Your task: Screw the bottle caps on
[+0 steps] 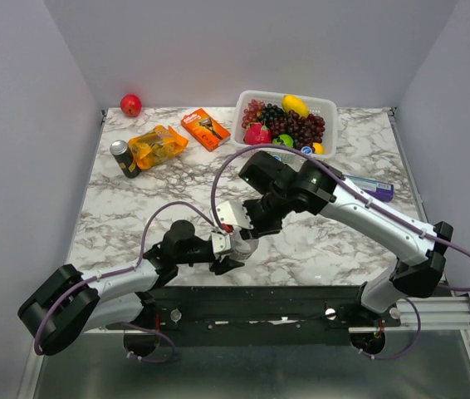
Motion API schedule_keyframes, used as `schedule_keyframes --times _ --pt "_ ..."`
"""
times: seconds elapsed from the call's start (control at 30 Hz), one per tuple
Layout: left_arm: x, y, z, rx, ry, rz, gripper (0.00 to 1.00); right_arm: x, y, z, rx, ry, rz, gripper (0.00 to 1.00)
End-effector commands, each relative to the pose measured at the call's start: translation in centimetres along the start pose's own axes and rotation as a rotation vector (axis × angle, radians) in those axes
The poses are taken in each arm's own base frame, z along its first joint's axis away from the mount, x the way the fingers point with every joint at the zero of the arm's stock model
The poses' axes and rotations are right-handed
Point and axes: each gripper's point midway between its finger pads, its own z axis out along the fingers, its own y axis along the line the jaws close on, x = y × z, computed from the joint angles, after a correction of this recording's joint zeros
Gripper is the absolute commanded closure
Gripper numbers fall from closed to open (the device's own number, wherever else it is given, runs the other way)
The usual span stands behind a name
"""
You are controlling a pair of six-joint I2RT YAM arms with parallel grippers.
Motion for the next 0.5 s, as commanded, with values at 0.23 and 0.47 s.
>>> schedule_keyframes --times 0.23,0.47 --pt "-5.16 2.1 0.05 -0.088 -0.161 0.083 1.0 2.22 0.73 1.04 -0.083 0.148 0.115 0.64" --pt "-4.53 2.06 -0.02 -0.093 -0.149 0.062 1.0 1.98 -0.23 0.45 -0.016 0.143 0.138 0.55"
